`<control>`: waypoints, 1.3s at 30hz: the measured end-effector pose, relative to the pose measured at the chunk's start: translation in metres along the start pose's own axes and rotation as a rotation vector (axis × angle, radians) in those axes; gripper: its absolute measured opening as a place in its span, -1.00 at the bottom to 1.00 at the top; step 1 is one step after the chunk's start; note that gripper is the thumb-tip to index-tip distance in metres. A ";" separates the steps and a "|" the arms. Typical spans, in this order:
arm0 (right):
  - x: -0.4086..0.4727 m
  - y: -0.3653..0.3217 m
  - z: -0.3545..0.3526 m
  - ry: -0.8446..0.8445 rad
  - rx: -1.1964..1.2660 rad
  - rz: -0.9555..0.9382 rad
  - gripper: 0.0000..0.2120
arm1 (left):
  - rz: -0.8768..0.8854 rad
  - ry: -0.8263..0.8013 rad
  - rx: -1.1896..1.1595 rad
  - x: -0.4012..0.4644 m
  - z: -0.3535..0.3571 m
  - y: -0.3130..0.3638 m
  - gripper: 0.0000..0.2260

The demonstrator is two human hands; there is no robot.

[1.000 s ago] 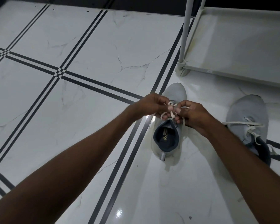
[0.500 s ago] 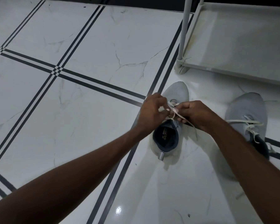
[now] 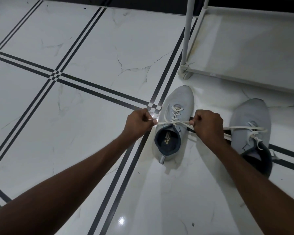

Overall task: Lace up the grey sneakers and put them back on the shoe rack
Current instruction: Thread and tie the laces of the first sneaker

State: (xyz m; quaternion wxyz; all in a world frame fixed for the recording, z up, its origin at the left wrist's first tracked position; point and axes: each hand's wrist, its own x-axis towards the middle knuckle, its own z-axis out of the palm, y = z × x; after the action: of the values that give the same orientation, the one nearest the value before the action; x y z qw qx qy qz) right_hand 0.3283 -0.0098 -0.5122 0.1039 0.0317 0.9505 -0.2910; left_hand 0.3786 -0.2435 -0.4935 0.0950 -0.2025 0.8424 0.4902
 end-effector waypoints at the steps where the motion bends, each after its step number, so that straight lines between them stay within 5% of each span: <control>1: 0.000 0.000 -0.001 -0.040 -0.003 -0.035 -0.80 | 0.092 -0.028 0.124 0.000 -0.003 0.003 -0.87; 9: 0.022 0.007 -0.012 -0.249 -0.176 -0.409 -0.89 | 0.697 -0.100 0.971 -0.001 -0.001 0.000 -0.82; 14: 0.028 0.009 -0.019 -0.377 -0.258 -0.430 -0.83 | 0.775 -0.086 0.927 -0.006 -0.008 0.003 -0.45; 19: 0.026 0.019 -0.019 -0.385 -0.312 -0.446 -0.69 | 0.795 -0.075 0.983 -0.008 -0.008 -0.005 -0.60; 28: 0.025 0.010 -0.023 -0.301 -0.395 -0.495 -0.90 | 0.594 -0.072 0.901 -0.010 -0.009 -0.008 -0.56; 30: 0.019 0.003 -0.021 -0.164 -0.370 -0.560 -0.77 | 0.547 -0.006 0.852 -0.010 -0.008 -0.008 -0.66; 33: 0.003 -0.007 -0.009 -0.133 -0.234 -0.656 -0.57 | 0.633 -0.012 0.814 -0.012 0.005 0.003 -0.45; 36: -0.006 -0.010 0.007 -0.128 -0.291 -0.739 -0.78 | 0.773 -0.105 0.973 -0.009 0.022 0.004 -0.62; 39: -0.004 -0.013 0.009 -0.099 -0.275 -0.700 -0.88 | 0.659 -0.094 0.903 -0.014 0.023 0.003 -0.63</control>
State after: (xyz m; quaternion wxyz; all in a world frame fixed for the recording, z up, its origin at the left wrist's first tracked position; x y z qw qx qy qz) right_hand 0.3323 -0.0252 -0.5112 0.0475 -0.3233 0.9279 -0.1797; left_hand 0.3893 -0.2189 -0.4974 0.0516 0.1544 0.9822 0.0933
